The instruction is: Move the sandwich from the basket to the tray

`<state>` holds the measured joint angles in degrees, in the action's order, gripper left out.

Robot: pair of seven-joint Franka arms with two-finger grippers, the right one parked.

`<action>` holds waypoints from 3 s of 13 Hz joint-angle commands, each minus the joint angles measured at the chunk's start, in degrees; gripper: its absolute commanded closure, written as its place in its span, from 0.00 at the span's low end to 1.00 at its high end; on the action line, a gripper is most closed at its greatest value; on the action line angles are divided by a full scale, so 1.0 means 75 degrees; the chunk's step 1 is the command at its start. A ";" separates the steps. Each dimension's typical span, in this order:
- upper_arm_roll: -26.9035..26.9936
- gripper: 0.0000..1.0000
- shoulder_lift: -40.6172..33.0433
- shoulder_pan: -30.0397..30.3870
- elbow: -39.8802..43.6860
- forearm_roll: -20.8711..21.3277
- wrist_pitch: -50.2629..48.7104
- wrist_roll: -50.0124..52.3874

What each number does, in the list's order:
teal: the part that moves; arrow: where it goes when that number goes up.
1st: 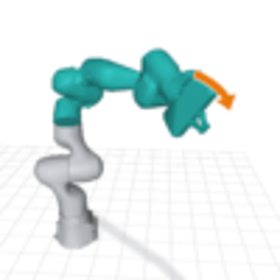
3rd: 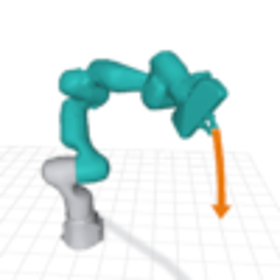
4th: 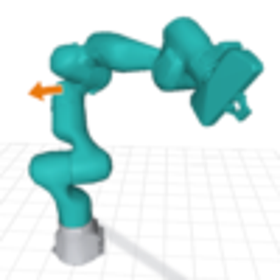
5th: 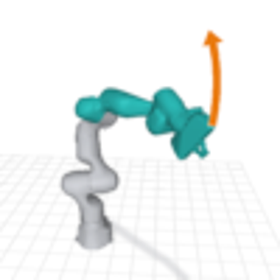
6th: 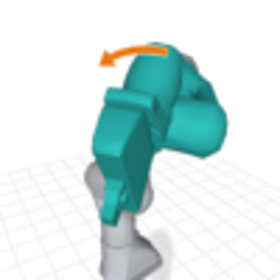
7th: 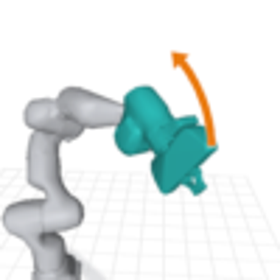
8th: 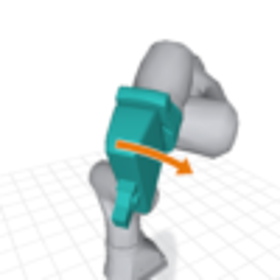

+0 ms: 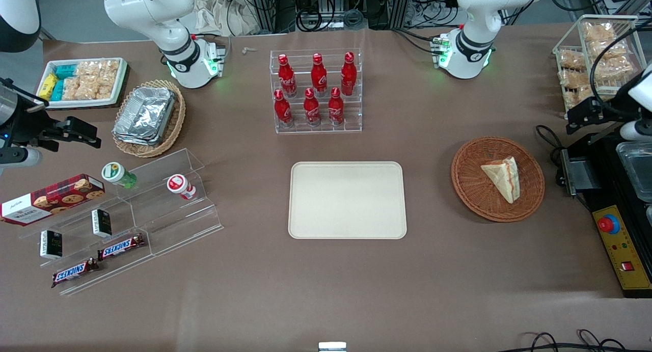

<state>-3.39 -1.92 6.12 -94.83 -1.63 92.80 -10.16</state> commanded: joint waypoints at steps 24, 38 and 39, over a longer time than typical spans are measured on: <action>-0.0111 0.00 0.1086 -0.0125 -0.5496 0.1353 0.5907 0.7073; -0.0134 1.00 0.0996 -0.0183 -0.4854 0.1775 0.5222 0.7894; -0.0204 1.00 0.0773 -0.0183 -0.4387 0.1764 0.4369 0.7882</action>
<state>-4.47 8.28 5.35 -131.78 10.11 134.40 47.07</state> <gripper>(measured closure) 0.714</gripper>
